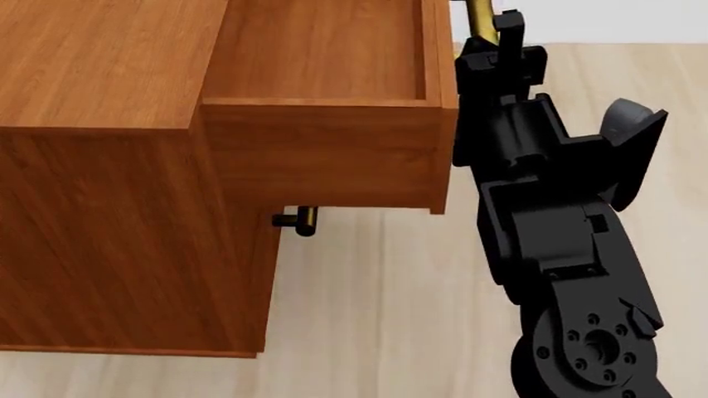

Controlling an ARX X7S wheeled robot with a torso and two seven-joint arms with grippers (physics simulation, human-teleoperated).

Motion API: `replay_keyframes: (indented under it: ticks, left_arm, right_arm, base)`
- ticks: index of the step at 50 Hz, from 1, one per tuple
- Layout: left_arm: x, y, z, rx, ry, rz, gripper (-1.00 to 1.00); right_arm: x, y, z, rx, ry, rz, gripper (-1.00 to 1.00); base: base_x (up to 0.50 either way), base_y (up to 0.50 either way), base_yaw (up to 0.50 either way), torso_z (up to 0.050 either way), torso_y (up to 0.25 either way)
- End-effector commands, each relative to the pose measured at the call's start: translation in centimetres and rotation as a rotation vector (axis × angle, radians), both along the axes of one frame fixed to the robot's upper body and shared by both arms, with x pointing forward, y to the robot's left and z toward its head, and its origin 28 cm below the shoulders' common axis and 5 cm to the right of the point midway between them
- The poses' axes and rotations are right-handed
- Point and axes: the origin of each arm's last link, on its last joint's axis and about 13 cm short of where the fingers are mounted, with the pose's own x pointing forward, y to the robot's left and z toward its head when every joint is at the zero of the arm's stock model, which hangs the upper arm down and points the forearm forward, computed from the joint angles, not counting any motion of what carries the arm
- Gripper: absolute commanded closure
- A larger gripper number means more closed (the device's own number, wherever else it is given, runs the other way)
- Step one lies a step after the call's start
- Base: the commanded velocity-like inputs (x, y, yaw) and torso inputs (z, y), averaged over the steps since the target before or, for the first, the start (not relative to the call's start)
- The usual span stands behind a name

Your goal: Close the bottom drawer of the cabinet and open the top drawer.

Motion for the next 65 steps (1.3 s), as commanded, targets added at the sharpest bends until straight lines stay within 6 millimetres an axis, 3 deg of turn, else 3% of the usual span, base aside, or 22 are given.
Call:
replay_keyframes:
  ticks: [1,2,31,65]
  left_arm:
    - [0.0,0.0,0.0,0.000,0.001,0.000,-1.00]
    - [0.0,0.0,0.0,0.000,0.001,0.000,-1.00]
    - [0.1,-0.2,0.0,0.005,-0.001,-0.003,-1.00]
    - [0.0,-0.3,0.1,0.008,-0.003,-0.006,-1.00]
  right_arm:
    - [-1.1,1.1,1.7,-0.031,-0.159,0.060,1.00]
    - [-1.1,1.1,1.7,-0.030,-0.160,0.062,-1.00]
    - [-1.0,0.8,1.4,-0.016,-0.148,0.049,-1.00]
    - [0.4,-0.1,-1.0,-0.011,-0.049,-0.010,-1.00]
  base:
    - [0.00,0.00,-0.01,0.000,0.012]
    - [-0.02,0.00,0.00,0.000,0.009]
    - [0.00,0.00,0.00,0.000,0.001]
    - [0.00,0.00,0.00,0.000,0.000]
